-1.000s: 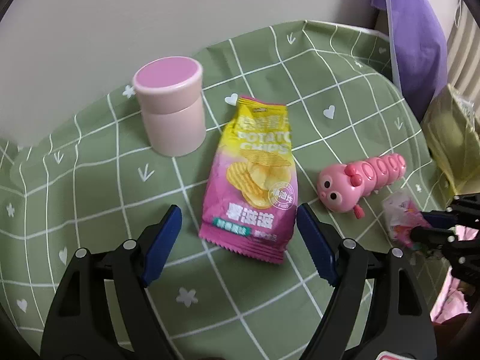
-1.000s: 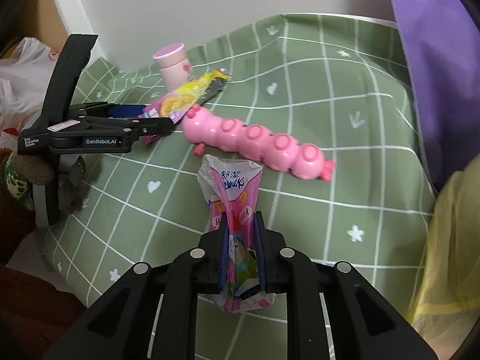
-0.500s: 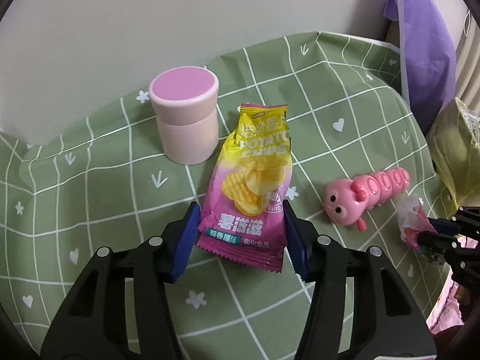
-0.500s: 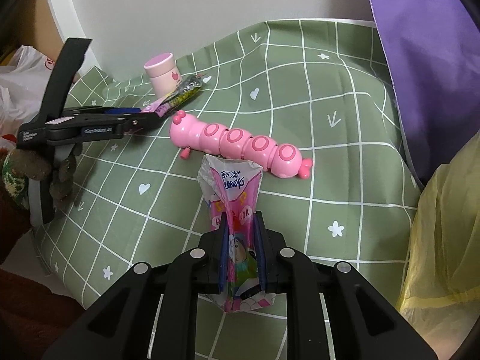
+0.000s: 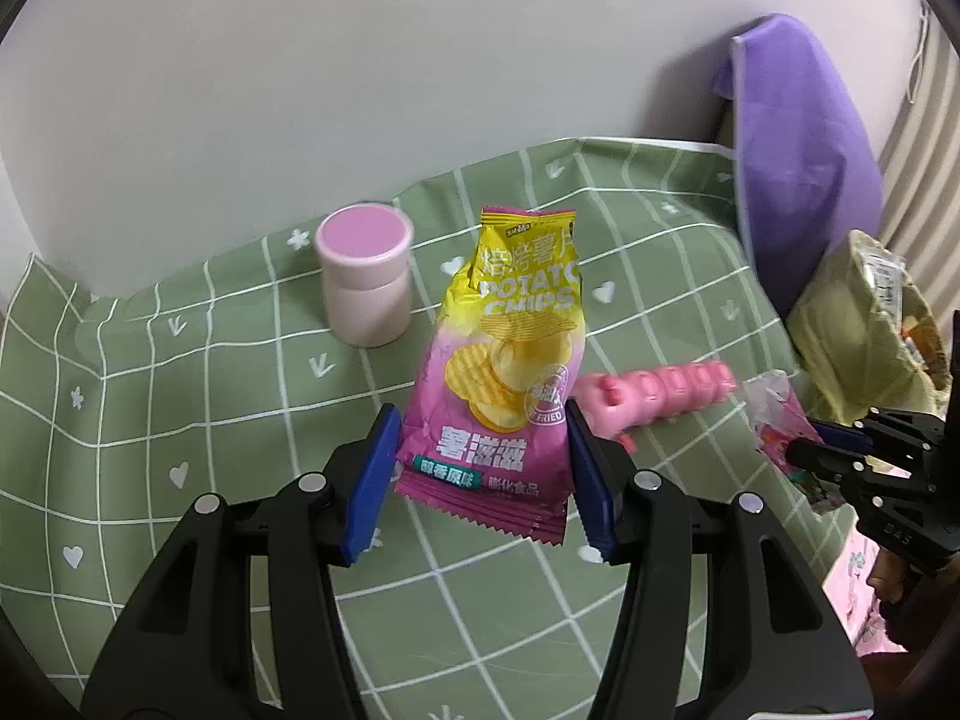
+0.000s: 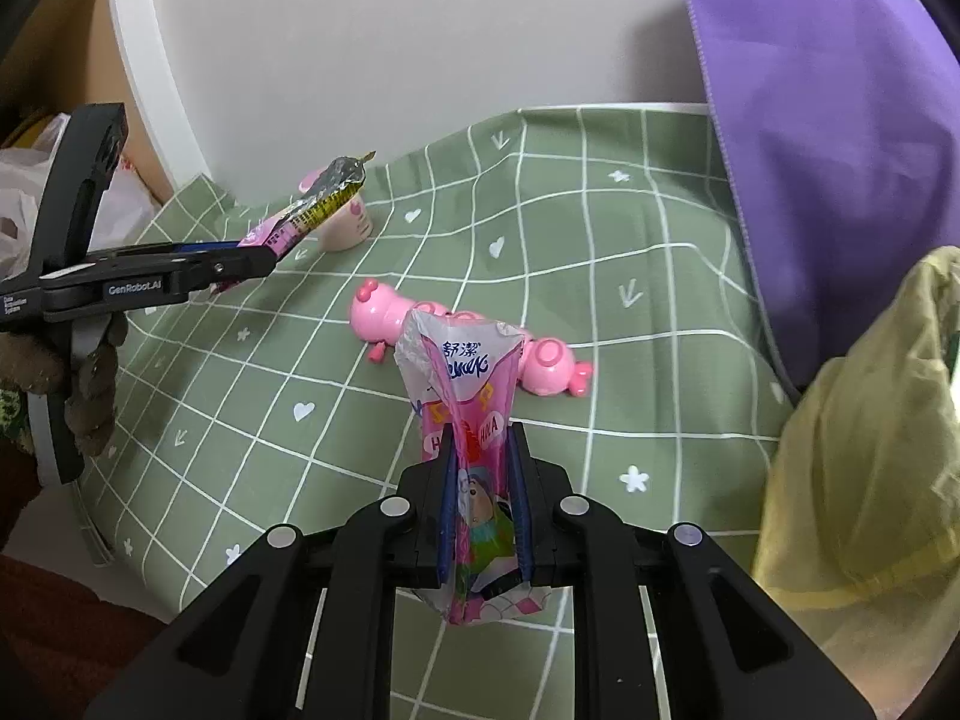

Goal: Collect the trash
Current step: 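Carry the chip bag and juice pouch over the trash bag and open both grippers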

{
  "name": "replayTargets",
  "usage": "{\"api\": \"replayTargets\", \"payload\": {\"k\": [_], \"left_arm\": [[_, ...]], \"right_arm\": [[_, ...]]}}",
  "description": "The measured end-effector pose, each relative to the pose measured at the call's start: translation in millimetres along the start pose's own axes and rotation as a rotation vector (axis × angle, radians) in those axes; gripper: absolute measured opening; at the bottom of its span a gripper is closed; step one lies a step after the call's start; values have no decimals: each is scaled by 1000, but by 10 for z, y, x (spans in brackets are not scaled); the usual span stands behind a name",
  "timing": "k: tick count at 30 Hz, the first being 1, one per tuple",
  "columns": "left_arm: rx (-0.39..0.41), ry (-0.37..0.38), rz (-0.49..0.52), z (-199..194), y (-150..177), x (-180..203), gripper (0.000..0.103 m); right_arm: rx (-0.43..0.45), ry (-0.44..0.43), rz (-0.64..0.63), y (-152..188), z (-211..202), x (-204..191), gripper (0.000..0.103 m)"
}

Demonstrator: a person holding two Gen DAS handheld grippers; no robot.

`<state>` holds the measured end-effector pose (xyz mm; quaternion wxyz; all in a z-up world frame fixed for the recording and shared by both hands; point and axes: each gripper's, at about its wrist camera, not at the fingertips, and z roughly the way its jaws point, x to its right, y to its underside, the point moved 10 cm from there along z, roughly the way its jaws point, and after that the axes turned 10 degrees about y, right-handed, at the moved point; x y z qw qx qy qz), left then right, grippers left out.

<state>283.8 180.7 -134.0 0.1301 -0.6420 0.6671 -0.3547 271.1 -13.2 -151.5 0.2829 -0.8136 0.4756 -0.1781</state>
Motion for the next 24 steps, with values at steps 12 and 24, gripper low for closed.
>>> {"api": "replayTargets", "payload": {"k": [12,24], "left_arm": [[45,46,119,-107,-315,523,51],[152,279,353,-143,-1139,2098,51]], "right_arm": [[101,71,54,-216,-392,317,16],[304,319,200,-562,-1493,1493,16]]}}
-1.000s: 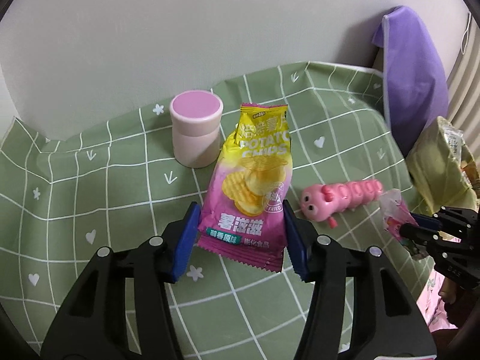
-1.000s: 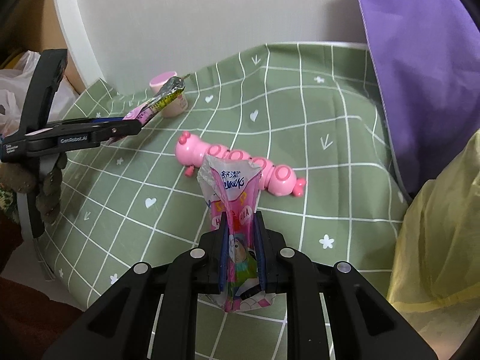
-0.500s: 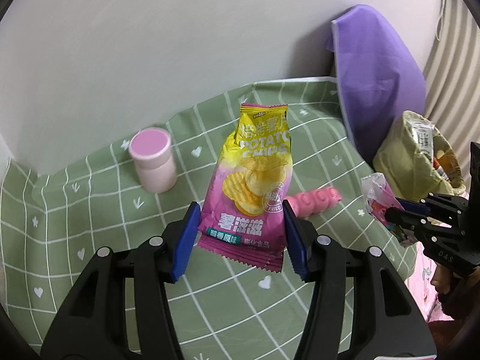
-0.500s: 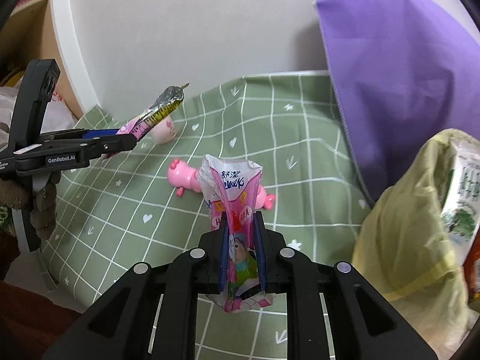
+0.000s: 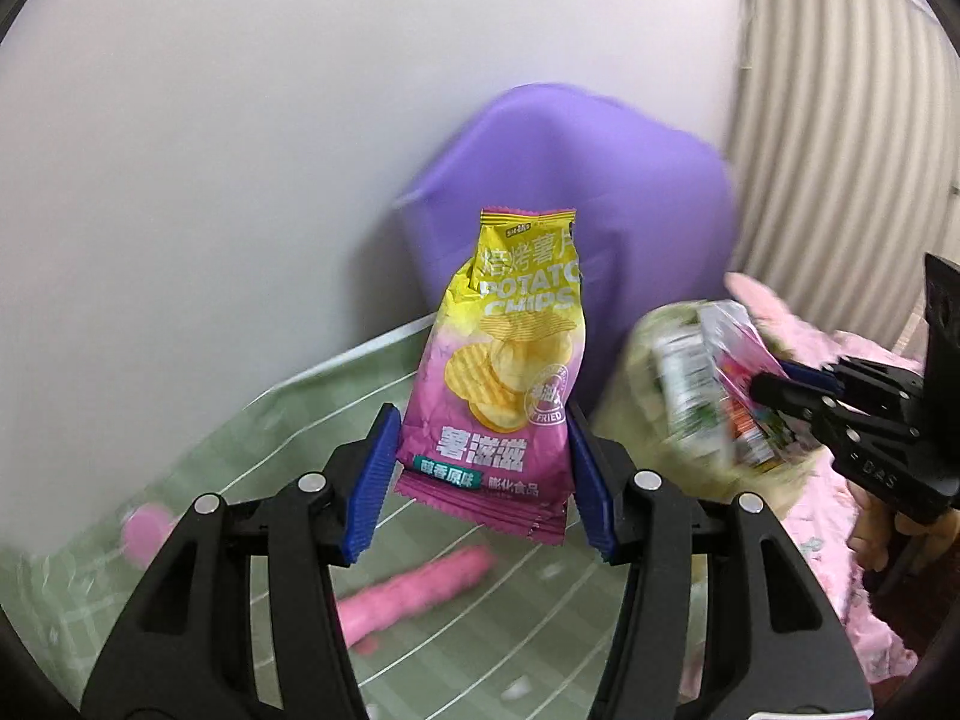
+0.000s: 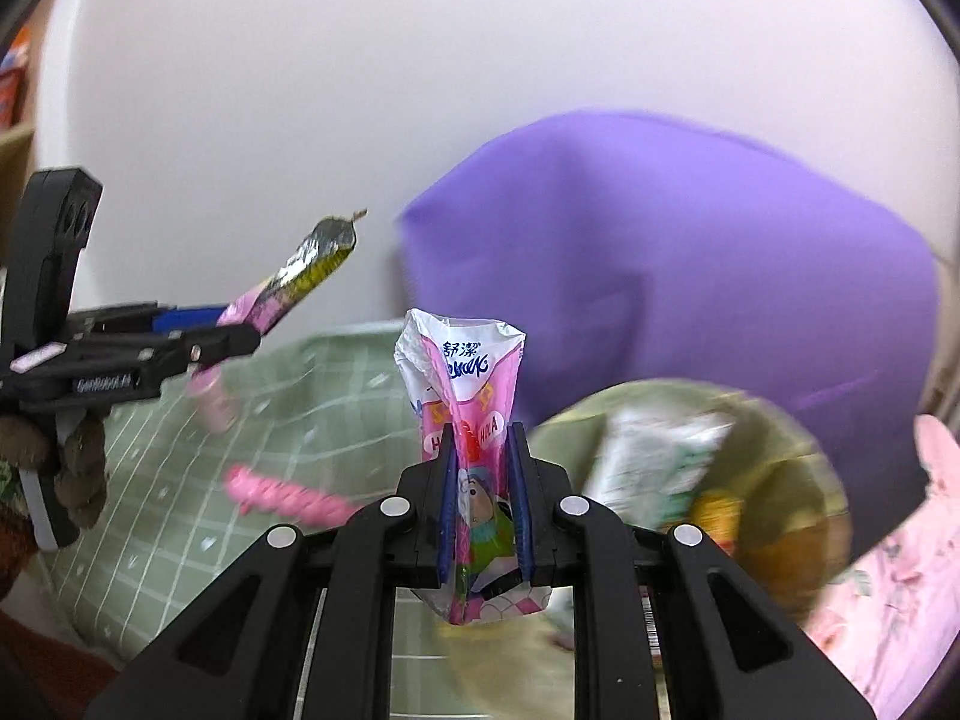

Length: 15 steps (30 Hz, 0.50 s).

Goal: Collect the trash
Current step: 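Carry the chip bag and juice pouch over the trash bag and open both grippers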

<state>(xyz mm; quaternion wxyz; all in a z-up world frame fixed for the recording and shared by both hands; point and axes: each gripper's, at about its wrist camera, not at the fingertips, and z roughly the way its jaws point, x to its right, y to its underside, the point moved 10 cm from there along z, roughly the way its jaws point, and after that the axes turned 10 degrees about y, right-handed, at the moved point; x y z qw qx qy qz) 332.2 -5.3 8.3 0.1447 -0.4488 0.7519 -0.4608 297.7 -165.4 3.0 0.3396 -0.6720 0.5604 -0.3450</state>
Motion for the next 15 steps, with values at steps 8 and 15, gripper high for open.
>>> {"api": "replayTargets", "payload": {"k": [8,15], "left_arm": [[-60,126,136,590,-217,878,51],[-110,186,172,855,-169,1219,51]], "right_arm": [[17,173,119,5,-250,1026,16],[-4,218,168,150,-259,1337,16]]}}
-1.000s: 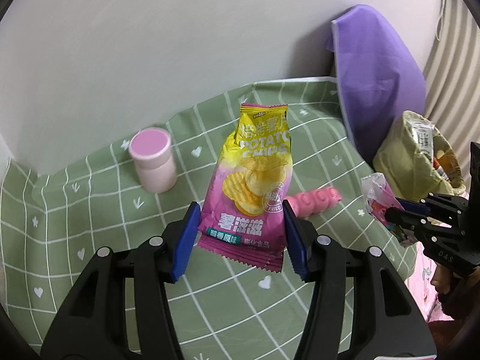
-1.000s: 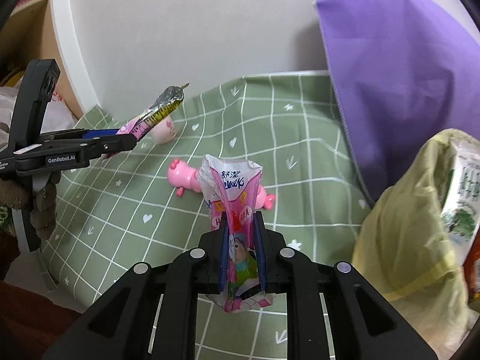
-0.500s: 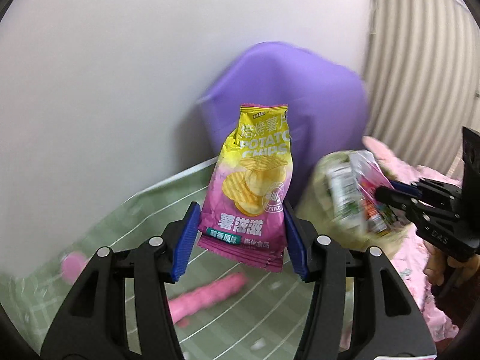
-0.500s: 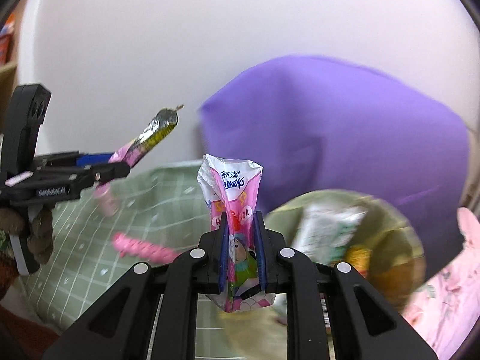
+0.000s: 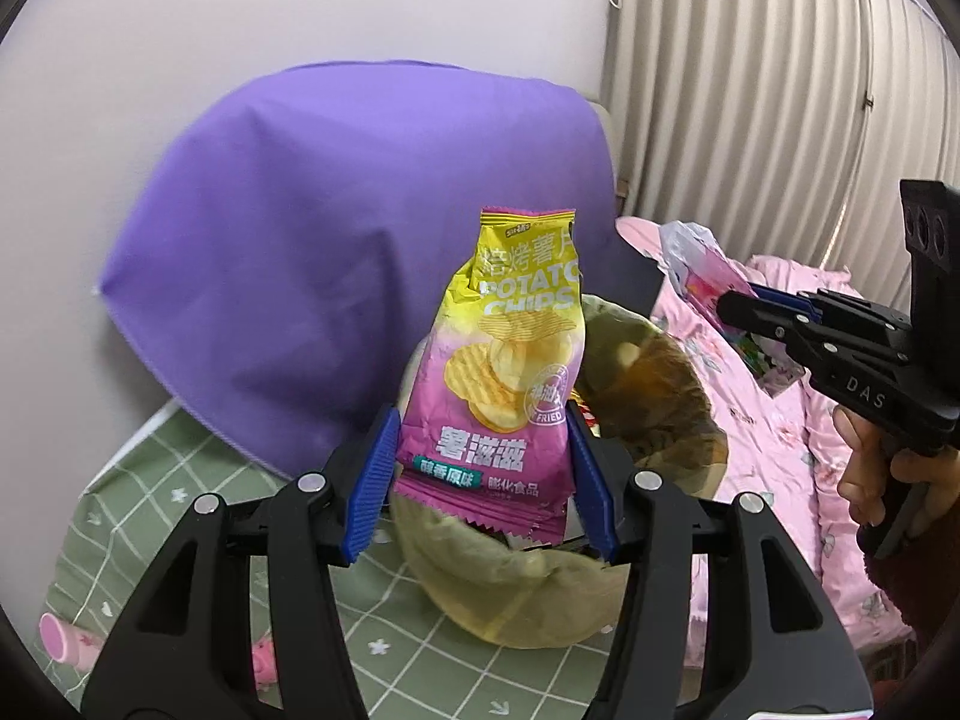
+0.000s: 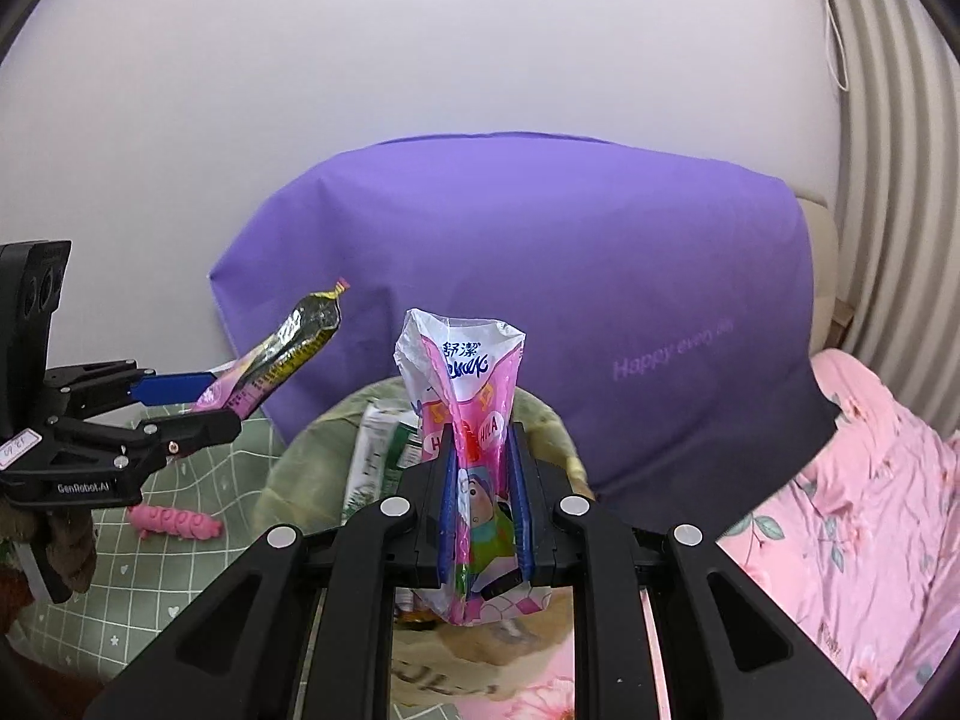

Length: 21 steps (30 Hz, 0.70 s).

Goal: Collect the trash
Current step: 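Carry the chip bag and juice pouch over the trash bag and open both grippers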

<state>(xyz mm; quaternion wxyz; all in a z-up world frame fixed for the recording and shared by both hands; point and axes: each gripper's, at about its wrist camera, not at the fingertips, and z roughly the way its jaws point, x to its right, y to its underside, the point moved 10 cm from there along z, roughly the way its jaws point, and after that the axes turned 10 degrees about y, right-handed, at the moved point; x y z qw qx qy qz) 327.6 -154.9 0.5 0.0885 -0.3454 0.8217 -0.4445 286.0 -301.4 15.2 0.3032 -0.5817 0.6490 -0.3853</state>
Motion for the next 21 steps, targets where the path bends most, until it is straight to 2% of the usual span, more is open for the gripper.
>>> {"api": "replayTargets", "payload": {"k": [5,9,13,15,21], "left_arm": [[-53,58,-32,204,84,81,51],[-154,133,-102,579,271,65,51],[-241,95,-134,922,443,-60,51],[-237,79,-137,958,445,-110,51],[-212,109,-146,910,408,-101,51]], "right_arm": [[-23,10,15,67,99,143,16],[-56,-12,47,110,231,193,16],[-97,-39,66,189,389,198,16],[-110,-55,63,208,450,147,16],[-148,-86,23,279,667,-35,16]]}}
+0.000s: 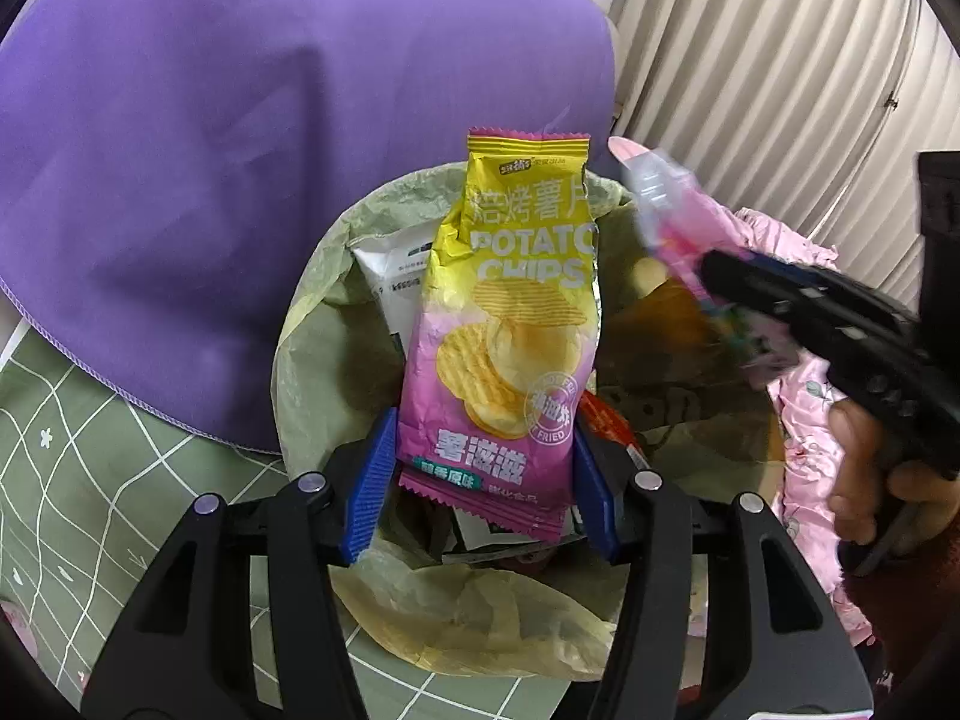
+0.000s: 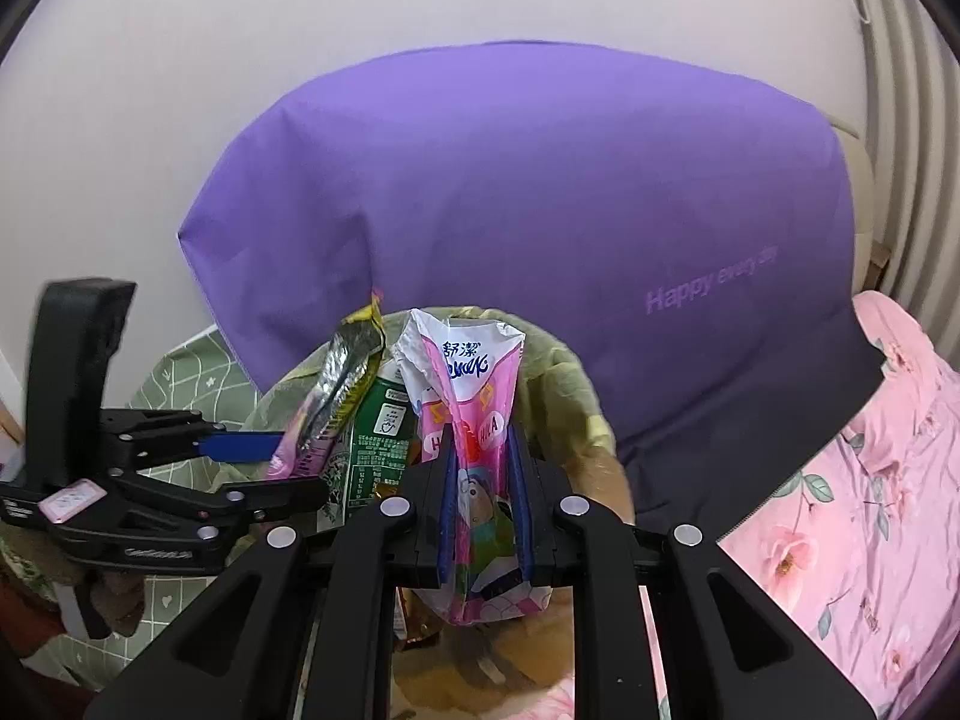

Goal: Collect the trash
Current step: 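Carry the chip bag and juice pouch over the trash bag and open both grippers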

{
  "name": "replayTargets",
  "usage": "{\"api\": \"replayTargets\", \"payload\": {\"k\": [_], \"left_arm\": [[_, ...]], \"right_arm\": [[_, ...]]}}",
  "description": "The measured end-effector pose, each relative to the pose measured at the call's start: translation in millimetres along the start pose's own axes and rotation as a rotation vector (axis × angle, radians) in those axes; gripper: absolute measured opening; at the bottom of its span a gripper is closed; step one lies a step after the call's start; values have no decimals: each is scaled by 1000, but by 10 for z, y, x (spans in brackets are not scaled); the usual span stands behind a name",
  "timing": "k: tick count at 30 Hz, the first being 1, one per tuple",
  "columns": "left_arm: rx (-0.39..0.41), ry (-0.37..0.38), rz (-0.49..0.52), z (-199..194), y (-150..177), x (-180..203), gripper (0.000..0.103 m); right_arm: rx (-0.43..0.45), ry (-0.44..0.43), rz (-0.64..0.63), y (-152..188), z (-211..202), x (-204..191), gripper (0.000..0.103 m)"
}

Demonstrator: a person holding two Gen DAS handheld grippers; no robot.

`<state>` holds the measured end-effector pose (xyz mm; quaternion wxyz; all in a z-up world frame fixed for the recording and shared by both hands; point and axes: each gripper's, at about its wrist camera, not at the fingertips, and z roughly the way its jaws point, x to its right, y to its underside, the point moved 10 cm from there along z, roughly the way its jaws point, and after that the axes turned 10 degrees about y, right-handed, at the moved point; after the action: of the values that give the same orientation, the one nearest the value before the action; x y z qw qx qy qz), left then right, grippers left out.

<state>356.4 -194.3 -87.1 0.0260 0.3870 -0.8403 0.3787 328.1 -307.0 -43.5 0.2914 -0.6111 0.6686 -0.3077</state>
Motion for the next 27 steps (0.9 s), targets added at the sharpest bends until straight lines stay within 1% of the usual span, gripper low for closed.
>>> {"api": "replayTargets", "payload": {"k": [2,9,16,18,21,23,25,27], "left_arm": [[7,7,9,64,-28,51,51],[17,34,42,16,13,136,51],[38,27,39,18,3,156,51],[51,18,39,-21,7,157,52],[59,-18,41,-70,50,158,53],[58,-50,31,-74,64,134,53],[56,-61,10,-73,81,122,54],[61,-68,-4,-78,113,116,57]], "right_arm": [[-6,0,-10,6,55,-31,16],[-16,17,-16,30,121,-4,16],[-25,-12,-11,18,132,-2,16],[-30,-12,-32,17,153,17,16],[-32,-16,-62,17,169,24,17],[-37,-34,-74,23,180,31,17],[-49,-56,-77,43,193,38,17],[-54,-67,-77,67,197,36,17]]}}
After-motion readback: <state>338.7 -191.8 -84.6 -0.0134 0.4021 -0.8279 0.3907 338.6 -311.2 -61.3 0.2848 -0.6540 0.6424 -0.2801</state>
